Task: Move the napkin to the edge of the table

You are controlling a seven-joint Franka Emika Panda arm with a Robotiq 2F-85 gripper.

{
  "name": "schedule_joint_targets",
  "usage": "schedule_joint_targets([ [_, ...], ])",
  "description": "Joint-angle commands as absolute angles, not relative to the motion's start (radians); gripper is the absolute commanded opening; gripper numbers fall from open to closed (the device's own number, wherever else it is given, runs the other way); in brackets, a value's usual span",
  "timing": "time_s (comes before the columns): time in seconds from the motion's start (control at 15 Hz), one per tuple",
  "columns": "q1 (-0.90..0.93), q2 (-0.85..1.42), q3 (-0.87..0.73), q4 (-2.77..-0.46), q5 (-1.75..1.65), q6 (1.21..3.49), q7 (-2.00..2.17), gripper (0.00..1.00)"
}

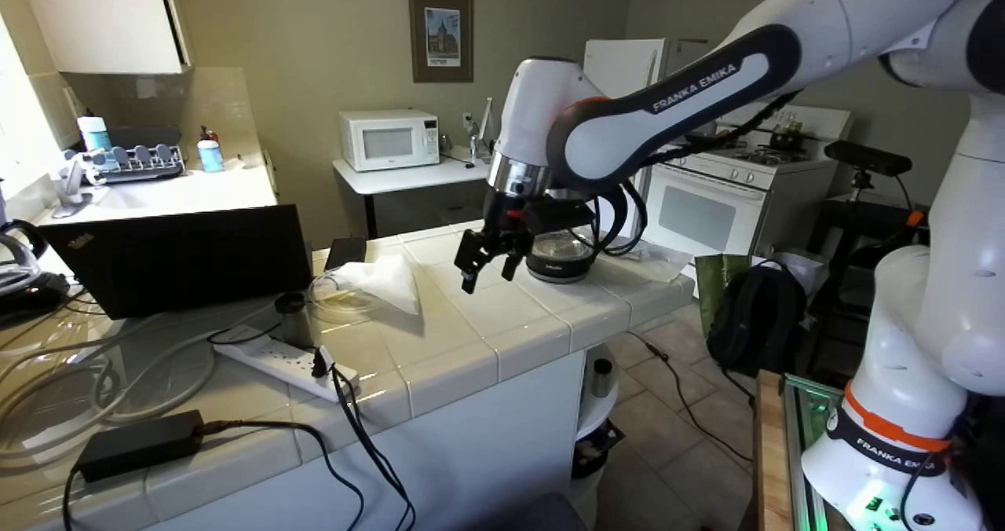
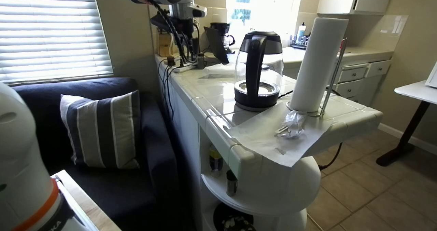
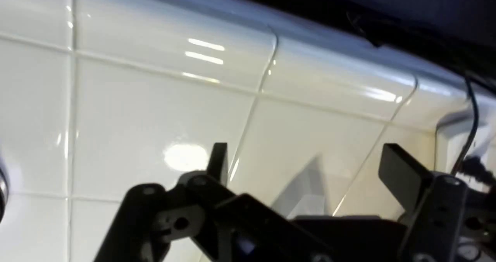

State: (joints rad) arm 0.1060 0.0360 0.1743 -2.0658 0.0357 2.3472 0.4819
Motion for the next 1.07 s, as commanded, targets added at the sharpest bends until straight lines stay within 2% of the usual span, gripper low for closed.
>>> schedule_joint_targets([
  [0.0,0.113,0.206,0.126,-1.913,0.047,2.457,0.603,1.00],
  [0.53,0.213,0.521,-0.050,-1.604,0.001,2.696,0.970,1.00],
  [1.0,0.296,0.723,-0.176,-1.425,-0.010,2.678,1.229,1.00],
])
